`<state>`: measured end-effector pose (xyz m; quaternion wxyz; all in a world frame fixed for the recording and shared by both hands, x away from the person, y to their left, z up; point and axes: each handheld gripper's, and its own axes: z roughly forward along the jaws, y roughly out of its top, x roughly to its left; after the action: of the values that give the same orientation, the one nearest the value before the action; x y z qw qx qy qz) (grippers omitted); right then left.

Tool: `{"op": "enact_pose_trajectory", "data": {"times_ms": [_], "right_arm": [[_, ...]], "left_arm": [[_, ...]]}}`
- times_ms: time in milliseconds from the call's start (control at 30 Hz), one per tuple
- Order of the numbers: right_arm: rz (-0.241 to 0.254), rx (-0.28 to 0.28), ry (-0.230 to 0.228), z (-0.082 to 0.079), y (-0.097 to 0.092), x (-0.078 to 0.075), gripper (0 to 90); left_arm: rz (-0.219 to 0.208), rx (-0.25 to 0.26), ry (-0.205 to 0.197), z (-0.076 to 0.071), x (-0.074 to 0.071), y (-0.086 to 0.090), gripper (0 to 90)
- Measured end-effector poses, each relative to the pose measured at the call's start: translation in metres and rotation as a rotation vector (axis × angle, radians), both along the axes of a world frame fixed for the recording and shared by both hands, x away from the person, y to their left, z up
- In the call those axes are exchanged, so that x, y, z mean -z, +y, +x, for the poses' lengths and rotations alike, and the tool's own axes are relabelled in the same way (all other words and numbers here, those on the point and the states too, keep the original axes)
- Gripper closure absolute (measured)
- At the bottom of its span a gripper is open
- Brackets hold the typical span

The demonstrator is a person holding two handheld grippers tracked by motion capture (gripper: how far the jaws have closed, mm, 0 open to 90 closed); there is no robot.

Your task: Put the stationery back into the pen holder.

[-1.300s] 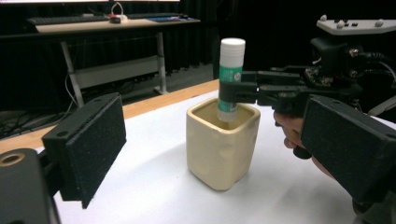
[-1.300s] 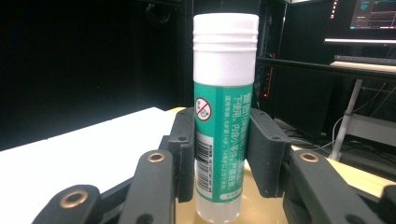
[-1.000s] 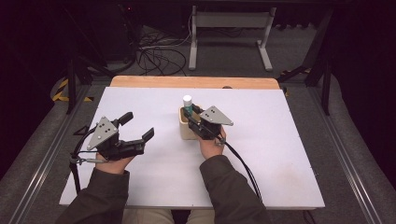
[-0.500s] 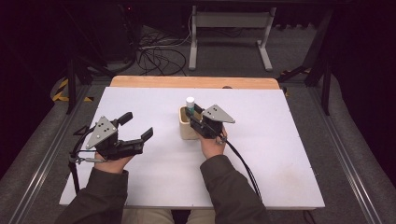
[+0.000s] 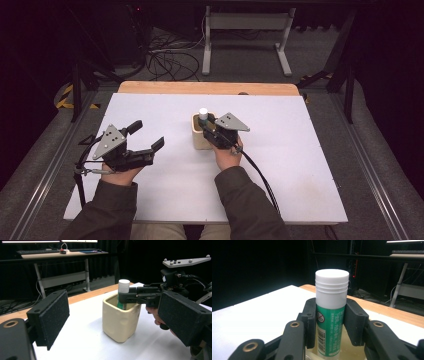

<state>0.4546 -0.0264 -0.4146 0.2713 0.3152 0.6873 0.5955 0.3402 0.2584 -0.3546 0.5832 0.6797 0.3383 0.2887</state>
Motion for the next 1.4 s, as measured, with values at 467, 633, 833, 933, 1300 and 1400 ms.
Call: {"op": "enact_pose_trajectory", "data": {"times_ms": [467, 633, 833, 933, 1300, 1400], "right_arm": [[0.007, 0.008, 0.024, 0.0018, -0.0005, 0.0014, 64.5], [0.005, 0.007, 0.035, 0.0026, -0.0003, 0.0022, 64.3], [0.007, 0.015, 0.06, 0.0047, -0.0013, 0.0039, 64.2], [0.008, 0.012, 0.062, 0.0048, -0.001, 0.004, 64.0], [0.022, 0.004, 0.053, 0.0038, -0.0009, 0.0008, 66.7], [0.015, 0.003, 0.05, 0.0033, -0.0004, 0.0002, 66.8]], "left_arm": [[0.001, -0.001, -0.001, -0.0001, 0.0001, -0.0002, 11.2], [0.004, 0.0, -0.001, 0.0001, 0.0004, -0.0006, 11.2], [0.003, 0.002, 0.0, 0.0001, 0.0005, -0.0014, 11.0], [0.004, 0.003, 0.0, 0.0, 0.0004, -0.0013, 11.1], [0.006, 0.002, -0.002, -0.0001, 0.0003, -0.0015, 11.1], [0.005, 0.002, -0.001, -0.0001, 0.0003, -0.0016, 11.1]]}}
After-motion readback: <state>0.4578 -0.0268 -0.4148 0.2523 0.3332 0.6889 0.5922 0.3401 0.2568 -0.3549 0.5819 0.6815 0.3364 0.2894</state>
